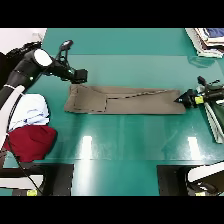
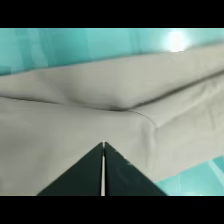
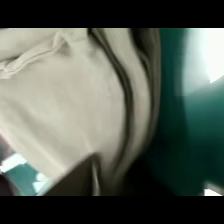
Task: Fold the shirts.
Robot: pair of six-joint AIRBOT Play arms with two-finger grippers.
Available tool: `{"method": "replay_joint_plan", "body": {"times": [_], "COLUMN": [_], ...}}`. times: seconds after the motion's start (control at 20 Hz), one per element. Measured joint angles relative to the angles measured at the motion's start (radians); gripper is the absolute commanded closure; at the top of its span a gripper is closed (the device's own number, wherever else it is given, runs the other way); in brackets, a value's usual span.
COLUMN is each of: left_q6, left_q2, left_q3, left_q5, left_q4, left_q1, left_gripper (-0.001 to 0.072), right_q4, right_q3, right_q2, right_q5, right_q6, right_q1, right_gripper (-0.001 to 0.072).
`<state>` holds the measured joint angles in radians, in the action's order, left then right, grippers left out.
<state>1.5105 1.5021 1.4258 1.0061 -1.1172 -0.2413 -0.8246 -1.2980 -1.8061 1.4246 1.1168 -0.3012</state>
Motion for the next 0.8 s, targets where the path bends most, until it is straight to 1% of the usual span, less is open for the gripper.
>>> {"method": "replay_joint_plan", "body": {"times": [0.2,0.35,0.55,0.8], "left_q6": [0.000,0.001,0.003,0.007], "left_q2": [0.079,0.174,0.307,0.408], "left_q3": [0.049,0.132,0.229,0.273], "left_q5": [-0.038,-0.053,-0.062,-0.093], "left_q4": [0.004,0.031,0.083,0.159], "left_q1": [-0.089,-0.151,-0.229,-0.304], "left_gripper": [0.0684,0.0684,0.0684,0.0684], "right_q4": [-0.004,0.010,0.019,0.020], "right_q3": [0.002,-0.006,-0.109,-0.309], "right_q2": [0.041,0.137,0.253,0.306], "right_q5": [-0.025,-0.001,0.063,0.132], "right_q6": [-0.022,-0.016,0.059,0.171], "right_q1": [0.025,0.035,0.082,0.214], "right_gripper": [0.0698,0.0699,0.0699,0.0699]}}
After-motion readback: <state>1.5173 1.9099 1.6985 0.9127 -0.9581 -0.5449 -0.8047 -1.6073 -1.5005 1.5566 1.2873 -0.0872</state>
